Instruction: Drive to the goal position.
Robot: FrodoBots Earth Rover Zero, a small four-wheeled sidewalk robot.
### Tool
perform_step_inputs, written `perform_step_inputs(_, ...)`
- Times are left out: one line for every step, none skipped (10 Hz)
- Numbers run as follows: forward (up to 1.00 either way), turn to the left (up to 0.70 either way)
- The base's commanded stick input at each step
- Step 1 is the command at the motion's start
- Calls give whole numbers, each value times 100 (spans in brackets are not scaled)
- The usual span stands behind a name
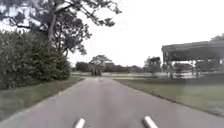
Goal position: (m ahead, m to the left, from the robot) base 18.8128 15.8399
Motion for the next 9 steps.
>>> perform_step_inputs(69, 3)
perform_step_inputs(69, 3)
perform_step_inputs(69, 4)
perform_step_inputs(69, 6)
perform_step_inputs(69, 34)
perform_step_inputs(69, 34)
perform_step_inputs(69, 34)
perform_step_inputs(69, 34)
perform_step_inputs(69, 34)
